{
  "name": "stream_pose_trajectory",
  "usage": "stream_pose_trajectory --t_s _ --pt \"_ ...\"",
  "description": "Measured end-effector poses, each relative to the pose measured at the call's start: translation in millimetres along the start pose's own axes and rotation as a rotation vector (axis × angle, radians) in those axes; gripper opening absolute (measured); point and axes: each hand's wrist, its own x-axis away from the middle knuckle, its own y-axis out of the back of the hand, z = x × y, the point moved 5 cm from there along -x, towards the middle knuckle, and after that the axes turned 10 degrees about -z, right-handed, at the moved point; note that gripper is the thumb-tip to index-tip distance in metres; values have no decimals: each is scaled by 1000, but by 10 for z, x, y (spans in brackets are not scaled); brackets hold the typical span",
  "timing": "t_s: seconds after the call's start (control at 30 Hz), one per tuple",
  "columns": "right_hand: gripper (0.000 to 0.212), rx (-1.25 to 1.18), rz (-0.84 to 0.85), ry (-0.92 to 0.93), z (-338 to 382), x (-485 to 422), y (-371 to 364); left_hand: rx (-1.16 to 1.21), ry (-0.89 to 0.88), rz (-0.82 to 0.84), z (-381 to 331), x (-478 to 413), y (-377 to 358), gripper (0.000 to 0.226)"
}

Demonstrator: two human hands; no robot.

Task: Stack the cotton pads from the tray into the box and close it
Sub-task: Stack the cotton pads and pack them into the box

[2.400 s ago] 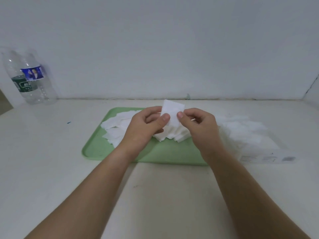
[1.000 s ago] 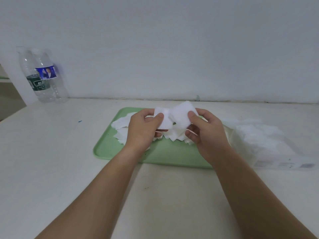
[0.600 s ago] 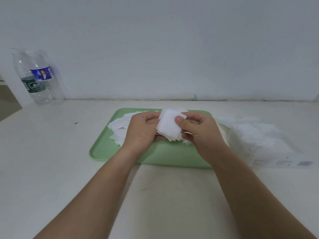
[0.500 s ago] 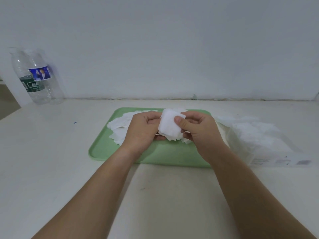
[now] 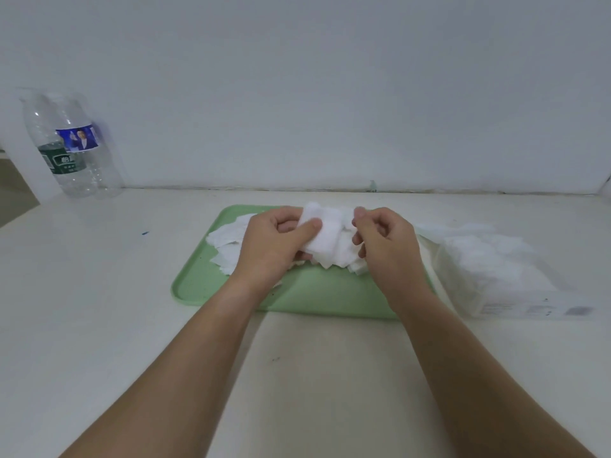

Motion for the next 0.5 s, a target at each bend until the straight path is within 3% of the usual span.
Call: stream_pose_trajectory --t_s 0.17,0.27,0.37,0.5 --pt "15 120 53 92 134 91 -95 155 8 -372 -43 -178 412 7" --pt "18 310 238 148 228 108 -322 214 21 -551 -19 -252 623 8" --pt "21 478 422 148 265 89 -543 238 34 -632 18 -294 725 15" --pt "10 617 577 187 298 95 -823 243 50 -691 54 -329 822 19"
